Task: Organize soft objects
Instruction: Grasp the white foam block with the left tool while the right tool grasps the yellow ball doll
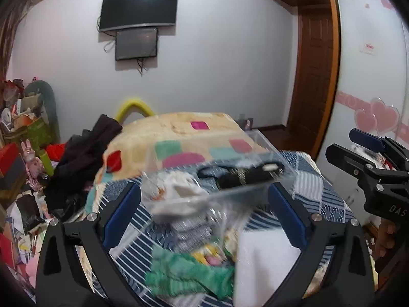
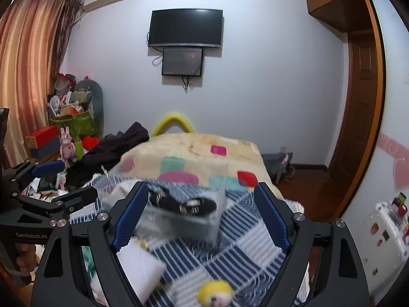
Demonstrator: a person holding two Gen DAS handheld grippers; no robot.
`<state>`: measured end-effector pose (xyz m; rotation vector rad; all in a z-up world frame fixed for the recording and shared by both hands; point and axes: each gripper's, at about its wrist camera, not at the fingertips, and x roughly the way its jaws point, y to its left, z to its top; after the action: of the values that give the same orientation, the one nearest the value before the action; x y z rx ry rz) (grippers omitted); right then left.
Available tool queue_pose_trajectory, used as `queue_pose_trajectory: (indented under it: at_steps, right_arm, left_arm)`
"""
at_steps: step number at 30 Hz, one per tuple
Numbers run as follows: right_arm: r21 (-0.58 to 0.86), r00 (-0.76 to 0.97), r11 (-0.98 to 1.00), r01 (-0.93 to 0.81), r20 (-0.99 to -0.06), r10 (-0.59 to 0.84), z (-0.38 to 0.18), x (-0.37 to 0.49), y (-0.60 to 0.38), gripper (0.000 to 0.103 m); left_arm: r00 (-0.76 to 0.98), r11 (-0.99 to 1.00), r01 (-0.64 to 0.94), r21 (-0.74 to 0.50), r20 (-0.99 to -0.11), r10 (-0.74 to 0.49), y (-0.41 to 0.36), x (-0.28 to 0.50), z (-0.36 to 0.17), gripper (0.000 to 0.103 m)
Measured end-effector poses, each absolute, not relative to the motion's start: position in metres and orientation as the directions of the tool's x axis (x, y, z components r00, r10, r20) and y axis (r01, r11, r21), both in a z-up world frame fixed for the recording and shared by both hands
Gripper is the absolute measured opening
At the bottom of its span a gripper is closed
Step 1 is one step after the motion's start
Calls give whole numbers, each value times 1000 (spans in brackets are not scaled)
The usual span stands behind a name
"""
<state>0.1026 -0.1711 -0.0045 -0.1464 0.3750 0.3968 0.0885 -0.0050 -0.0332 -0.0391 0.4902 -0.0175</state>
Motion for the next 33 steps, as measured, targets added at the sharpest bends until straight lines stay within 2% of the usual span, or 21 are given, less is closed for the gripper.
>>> queue_pose_trajectory:
  at_steps: [17, 21, 25, 27, 28, 33]
  right_arm:
    - [-21, 746, 934, -358, -607, 273, -94, 94, -204, 82]
    - [0, 725, 936, -351, -633, 272, -109, 96, -209, 79]
    - [19, 701, 935, -353, -656, 278, -115, 97, -212, 60]
    - [27, 688, 934, -357, -669, 282, -120, 99, -212, 47]
    - [31, 680, 933, -358, -676, 283, -122, 100, -212, 43]
    - [32, 680, 927, -373, -670, 297, -120, 98, -210, 41]
  left_arm:
    - [752, 990, 112, -80, -645, -137, -62, 82, -101, 101]
    - [721, 990, 113, -84, -679, -140, -69, 89, -115, 101]
    - [698, 985, 121, -123, -696, -172, -68, 95, -130, 99]
    - [688, 982, 130, -135, -702, -187, -66, 97, -132, 80]
    - [679, 978, 141, -153, -704, -207, -65, 97, -133, 80]
    - [712, 976, 127, -176, -669, -214, -54, 91, -121, 80]
